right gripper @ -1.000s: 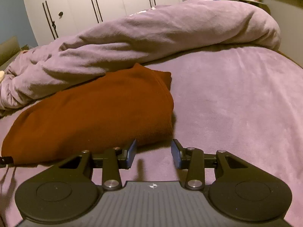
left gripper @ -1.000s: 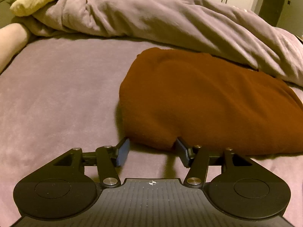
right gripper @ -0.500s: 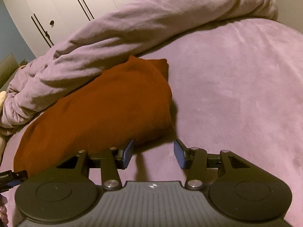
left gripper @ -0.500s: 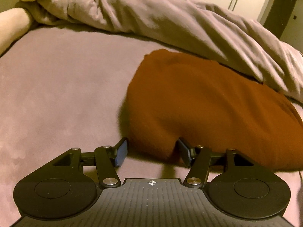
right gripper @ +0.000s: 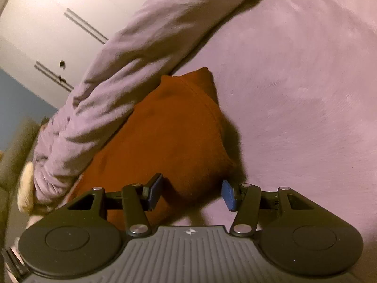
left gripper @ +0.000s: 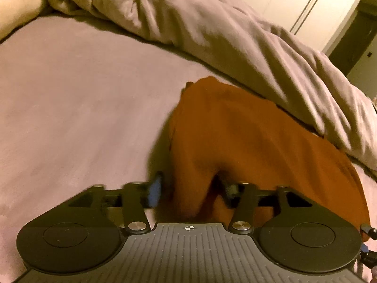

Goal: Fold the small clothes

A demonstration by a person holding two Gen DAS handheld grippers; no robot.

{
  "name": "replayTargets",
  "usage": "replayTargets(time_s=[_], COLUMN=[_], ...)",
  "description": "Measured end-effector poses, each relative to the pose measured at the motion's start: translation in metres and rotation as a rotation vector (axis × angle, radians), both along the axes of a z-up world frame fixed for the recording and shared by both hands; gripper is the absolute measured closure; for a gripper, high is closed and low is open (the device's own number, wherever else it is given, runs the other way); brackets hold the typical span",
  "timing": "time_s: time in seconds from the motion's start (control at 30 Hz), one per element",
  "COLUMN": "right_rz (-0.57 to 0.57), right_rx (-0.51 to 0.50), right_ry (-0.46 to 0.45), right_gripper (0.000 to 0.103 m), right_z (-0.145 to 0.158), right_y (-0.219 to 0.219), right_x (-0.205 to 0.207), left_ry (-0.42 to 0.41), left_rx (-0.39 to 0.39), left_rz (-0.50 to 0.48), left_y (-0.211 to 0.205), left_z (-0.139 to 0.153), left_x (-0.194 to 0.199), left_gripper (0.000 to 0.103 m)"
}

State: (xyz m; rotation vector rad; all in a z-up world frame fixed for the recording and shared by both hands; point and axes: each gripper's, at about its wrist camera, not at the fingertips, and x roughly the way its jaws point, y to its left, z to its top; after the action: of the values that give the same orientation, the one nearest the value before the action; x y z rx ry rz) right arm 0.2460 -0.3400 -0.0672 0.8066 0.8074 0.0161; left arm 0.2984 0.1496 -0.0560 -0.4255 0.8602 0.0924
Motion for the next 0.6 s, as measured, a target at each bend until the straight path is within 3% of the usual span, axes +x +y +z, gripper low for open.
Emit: replayTargets(time_s=[0.07, 0.1, 0.13, 0.27, 0.3, 0.37, 0.5, 0.6], right_rz=[-0.017, -0.019, -0.016, 0.026, 0.039, 0.069, 0.117, 0.132], right_rx=[0.048, 0.064, 0.067, 0.002, -0.029, -0.129, -0.346, -0.404], right_ry=[0.005, 0.006, 0.007, 0.018, 0.013, -0.012, -0.104, -0.130], right_gripper=[0.049, 0.049, 0.052, 0.085, 0.086, 0.089, 0.090, 0.090], right_z=[-0.004, -0.006, -0.006, -0.006, -0.003, 0.007, 0.035, 0.039], right_y=[0.000, 0.002, 0.004, 0.016, 0.019, 0.027, 0.047, 0.050], right_x=[0.006, 0.010, 0.012, 0.023, 0.024, 0.025, 0.017, 0.013], left_ry=[0.003, 0.005, 0.006, 0.013, 0.010, -0.003, -0.063, -0.044], left_rx=[-0.047, -0.074, -0.099, 0.009, 0.039, 0.076, 0.050, 0.124], left_rz=[0.009, 0.022, 0.025, -0.023, -0.040, -0.058, -0.075, -0.104], left_y=[0.004, 0.006, 0.007, -0.004, -0.007, -0.008, -0.004, -0.007], left_z=[-0.004, -0.004, -0.004, 0.008, 0.012, 0.024, 0.052, 0.049], left_x=[0.004, 0.005, 0.005, 0.009, 0.009, 0.007, -0.002, -0.001], left_gripper=[0.048, 0.063, 0.067, 0.085, 0.090, 0.091, 0.092, 0.091])
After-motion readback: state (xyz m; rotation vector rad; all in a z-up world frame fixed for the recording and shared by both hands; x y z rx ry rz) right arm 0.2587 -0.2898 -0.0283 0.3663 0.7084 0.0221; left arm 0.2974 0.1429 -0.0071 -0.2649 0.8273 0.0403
